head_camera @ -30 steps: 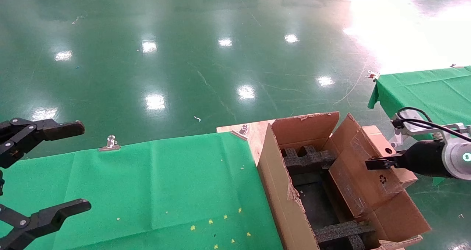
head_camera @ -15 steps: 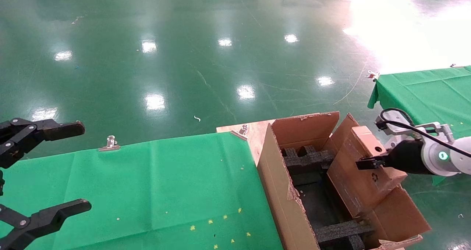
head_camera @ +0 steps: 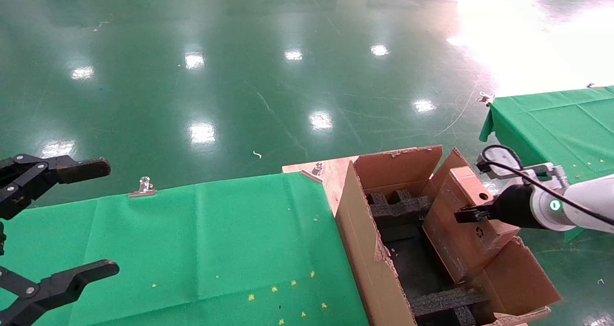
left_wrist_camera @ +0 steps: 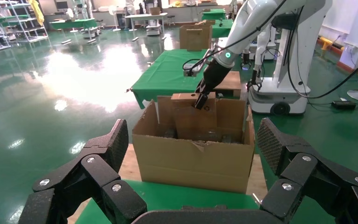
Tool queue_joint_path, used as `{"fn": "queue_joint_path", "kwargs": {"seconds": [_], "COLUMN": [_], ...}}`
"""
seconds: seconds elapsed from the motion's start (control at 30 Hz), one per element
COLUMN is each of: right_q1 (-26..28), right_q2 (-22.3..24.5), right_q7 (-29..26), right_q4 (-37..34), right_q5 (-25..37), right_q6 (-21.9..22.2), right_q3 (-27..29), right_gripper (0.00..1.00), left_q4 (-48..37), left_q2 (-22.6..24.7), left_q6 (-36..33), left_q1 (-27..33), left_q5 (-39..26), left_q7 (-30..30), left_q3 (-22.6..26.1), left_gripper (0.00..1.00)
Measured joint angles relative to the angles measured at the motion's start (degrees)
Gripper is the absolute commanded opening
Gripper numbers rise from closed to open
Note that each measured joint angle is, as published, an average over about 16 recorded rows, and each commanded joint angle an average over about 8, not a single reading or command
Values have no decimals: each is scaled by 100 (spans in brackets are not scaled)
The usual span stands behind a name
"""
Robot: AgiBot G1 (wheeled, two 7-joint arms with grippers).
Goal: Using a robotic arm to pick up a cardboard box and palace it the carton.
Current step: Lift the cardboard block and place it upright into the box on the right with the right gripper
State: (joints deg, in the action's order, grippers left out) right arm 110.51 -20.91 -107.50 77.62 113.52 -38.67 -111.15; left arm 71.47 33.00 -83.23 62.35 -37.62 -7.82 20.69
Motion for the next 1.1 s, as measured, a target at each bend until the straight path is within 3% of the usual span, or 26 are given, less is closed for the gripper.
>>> {"fn": "queue_joint_path", "kwargs": {"seconds": [0.5,1.1], "right_q1": [-543,-1052], "right_q2": [-221,-380], "right_q7": [-809,-1323], "right_q4": [-21,-69], "right_q5": [649,1019], "right_q6": [306,499], "right_q3": [-129,-248], "right_gripper": [0,0], "left_q4": [0,0], "left_q2": [0,0], "left_q6": [0,0], "left_q1": [0,0], "left_q5": [0,0], "left_q7": [0,0], "left_q3": [0,1], "left_gripper": [100,100]}}
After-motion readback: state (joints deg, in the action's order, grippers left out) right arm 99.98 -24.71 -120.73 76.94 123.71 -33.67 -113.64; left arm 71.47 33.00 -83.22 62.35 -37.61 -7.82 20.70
